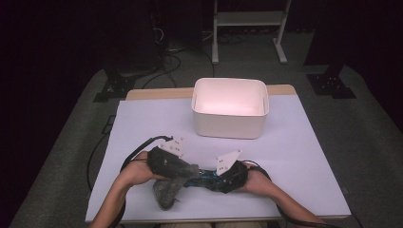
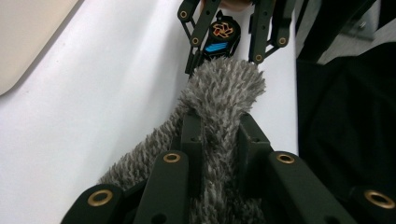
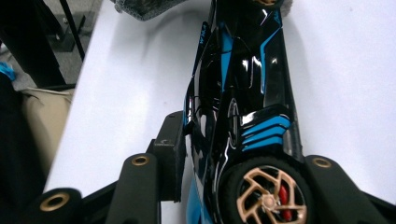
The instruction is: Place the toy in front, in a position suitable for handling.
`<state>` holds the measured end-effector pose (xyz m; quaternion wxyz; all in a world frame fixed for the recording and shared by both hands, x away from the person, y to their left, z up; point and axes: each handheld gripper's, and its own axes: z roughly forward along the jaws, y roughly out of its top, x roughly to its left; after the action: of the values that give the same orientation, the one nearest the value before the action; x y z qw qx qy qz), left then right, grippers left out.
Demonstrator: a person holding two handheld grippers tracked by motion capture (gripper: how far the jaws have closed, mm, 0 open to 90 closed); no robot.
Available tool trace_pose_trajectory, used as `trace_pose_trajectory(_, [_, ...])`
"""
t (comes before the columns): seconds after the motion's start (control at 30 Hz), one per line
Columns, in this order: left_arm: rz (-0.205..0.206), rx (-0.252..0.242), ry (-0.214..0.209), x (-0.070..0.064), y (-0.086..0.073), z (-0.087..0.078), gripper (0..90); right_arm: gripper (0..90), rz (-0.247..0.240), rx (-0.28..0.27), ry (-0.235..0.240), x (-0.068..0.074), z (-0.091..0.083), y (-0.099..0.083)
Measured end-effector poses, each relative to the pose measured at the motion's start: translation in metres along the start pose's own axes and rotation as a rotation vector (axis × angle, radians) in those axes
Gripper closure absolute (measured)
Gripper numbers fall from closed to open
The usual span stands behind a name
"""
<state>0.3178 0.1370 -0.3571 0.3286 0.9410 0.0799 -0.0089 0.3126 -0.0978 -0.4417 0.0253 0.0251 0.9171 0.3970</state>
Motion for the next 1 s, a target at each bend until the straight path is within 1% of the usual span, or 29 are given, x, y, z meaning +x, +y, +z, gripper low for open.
trace_pose_trajectory(0.03, [0.002, 0.024, 0.005, 0.002, 0.003, 0.004, 76.4, 56.2, 0.001, 0.008, 0.010, -0.001, 0.003, -0.001])
trace_pose_trajectory(0.07, [0.006, 0.040, 0.013, 0.002, 0.004, 0.007, 76.2, 56.1, 0.002, 0.002, 0.011, -0.001, 0.004, -0.002])
trace_pose_trajectory(0.13, [0.012, 0.064, 0.018, 0.003, 0.005, 0.011, 76.1, 56.0, 0.013, -0.010, 0.015, -0.001, 0.004, -0.003])
trace_pose_trajectory(0.23, [0.008, 0.063, 0.012, 0.002, 0.004, 0.011, 76.1, 54.6, 0.019, -0.022, 0.013, -0.001, 0.004, -0.005])
trace_pose_trajectory(0.27, [0.008, 0.063, 0.012, 0.002, 0.004, 0.011, 76.1, 49.8, 0.017, -0.026, 0.015, 0.000, 0.004, -0.006])
trace_pose_trajectory(0.3, [0.005, 0.061, 0.010, 0.002, 0.003, 0.011, 76.2, 43.8, 0.034, -0.032, 0.015, 0.001, 0.002, -0.006])
trace_pose_trajectory(0.33, [0.008, 0.054, 0.007, 0.001, 0.001, 0.009, 76.2, 42.6, 0.034, -0.034, 0.003, 0.002, 0.000, -0.006])
trace_pose_trajectory(0.37, [0.008, 0.054, 0.007, 0.001, 0.001, 0.009, 76.2, 42.6, 0.034, -0.034, 0.003, 0.002, 0.000, -0.006])
trace_pose_trajectory(0.4, [0.005, 0.046, 0.009, 0.002, -0.001, 0.007, 76.2, 42.7, 0.032, -0.032, -0.008, 0.004, -0.006, -0.009])
trace_pose_trajectory(0.43, [0.003, 0.044, 0.009, 0.001, -0.002, 0.006, 76.2, 43.0, 0.041, -0.037, -0.014, 0.006, -0.010, -0.011])
trace_pose_trajectory(0.47, [0.003, 0.044, 0.009, 0.001, -0.002, 0.006, 76.2, 43.0, 0.041, -0.037, -0.014, 0.006, -0.010, -0.011])
trace_pose_trajectory(0.5, [0.004, 0.042, 0.010, 0.001, -0.002, 0.004, 76.2, 44.3, 0.042, -0.046, -0.022, 0.007, -0.014, -0.013])
trace_pose_trajectory(0.53, [0.011, 0.043, 0.012, 0.001, -0.001, 0.003, 76.2, 51.3, 0.064, -0.065, -0.028, 0.009, -0.021, -0.017])
trace_pose_trajectory(0.57, [0.008, 0.040, 0.017, 0.001, -0.001, 0.001, 76.2, 51.3, 0.064, -0.065, -0.028, 0.009, -0.021, -0.017])
trace_pose_trajectory(0.6, [0.010, 0.038, 0.018, 0.001, 0.000, -0.001, 76.2, 54.7, 0.069, -0.067, -0.037, 0.009, -0.023, -0.019])
trace_pose_trajectory(0.63, [0.013, 0.037, 0.023, 0.001, 0.001, -0.004, 76.2, 60.1, 0.070, -0.061, -0.045, 0.009, -0.025, -0.020])
trace_pose_trajectory(0.67, [0.015, 0.037, 0.027, 0.001, 0.002, -0.005, 76.2, 62.9, 0.065, -0.058, -0.049, 0.009, -0.026, -0.021])
trace_pose_trajectory(0.77, [0.020, 0.033, 0.032, 0.002, 0.007, -0.008, 76.3, 63.7, 0.057, -0.058, -0.038, 0.009, -0.026, -0.020])
trace_pose_trajectory(0.83, [0.029, 0.035, 0.022, 0.002, 0.011, -0.007, 76.3, 63.7, 0.055, -0.059, -0.035, 0.008, -0.025, -0.020])
trace_pose_trajectory(0.87, [0.042, 0.042, 0.012, 0.001, 0.016, -0.002, 76.3, 63.7, 0.057, -0.066, -0.033, 0.008, -0.025, -0.020])
trace_pose_trajectory(0.9, [0.042, 0.042, 0.012, 0.001, 0.016, -0.002, 76.3, 63.7, 0.057, -0.066, -0.033, 0.008, -0.025, -0.020])
trace_pose_trajectory(0.97, [0.051, 0.044, -0.007, 0.000, 0.021, 0.005, 76.3, 63.8, 0.052, -0.069, -0.035, 0.007, -0.024, -0.019])
trace_pose_trajectory(1.0, [0.061, 0.047, -0.024, -0.001, 0.027, 0.014, 76.3, 63.9, 0.050, -0.071, -0.036, 0.008, -0.022, -0.018])
